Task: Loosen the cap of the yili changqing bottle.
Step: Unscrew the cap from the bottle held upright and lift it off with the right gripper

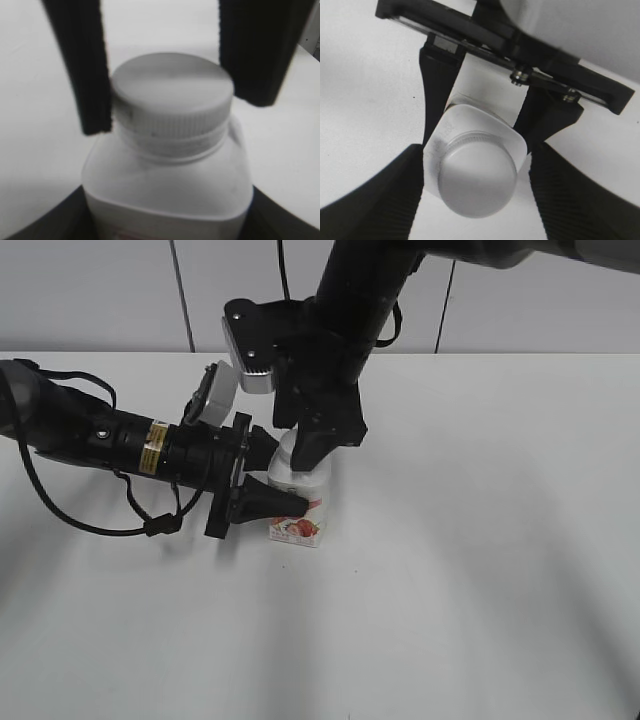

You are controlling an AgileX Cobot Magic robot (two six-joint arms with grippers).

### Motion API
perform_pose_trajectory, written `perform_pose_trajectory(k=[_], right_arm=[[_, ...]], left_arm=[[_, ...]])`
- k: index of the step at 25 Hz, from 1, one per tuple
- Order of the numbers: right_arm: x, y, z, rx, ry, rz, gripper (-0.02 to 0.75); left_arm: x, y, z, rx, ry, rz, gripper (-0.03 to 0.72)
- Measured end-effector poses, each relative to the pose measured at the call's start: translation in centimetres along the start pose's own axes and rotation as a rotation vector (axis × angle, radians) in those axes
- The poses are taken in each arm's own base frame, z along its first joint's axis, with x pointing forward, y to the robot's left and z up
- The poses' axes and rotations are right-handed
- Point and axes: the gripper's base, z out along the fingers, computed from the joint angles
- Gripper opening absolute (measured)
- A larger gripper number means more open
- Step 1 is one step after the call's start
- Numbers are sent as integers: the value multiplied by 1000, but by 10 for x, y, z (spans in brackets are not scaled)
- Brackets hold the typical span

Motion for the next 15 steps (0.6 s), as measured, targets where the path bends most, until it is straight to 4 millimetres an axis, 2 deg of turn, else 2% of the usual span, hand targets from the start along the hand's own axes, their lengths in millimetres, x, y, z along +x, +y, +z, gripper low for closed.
perform_pose_trajectory(k=[3, 6, 8, 10, 15], right_arm=[[-4, 1, -11, 20, -12, 19, 561], [-8, 2, -22, 37, -22, 73, 576], [-11, 4, -29, 40, -27, 179, 577], [-12, 4, -31, 40, -34, 400, 577], [-9, 3, -31, 57, -25, 1080, 577]], left_arm=[[0, 0, 0, 0, 0, 0, 407], [0, 0, 0, 0, 0, 0, 407], [0, 0, 0, 0, 0, 0, 407], [0, 0, 0, 0, 0, 0, 407], [0, 0, 0, 0, 0, -1, 407]])
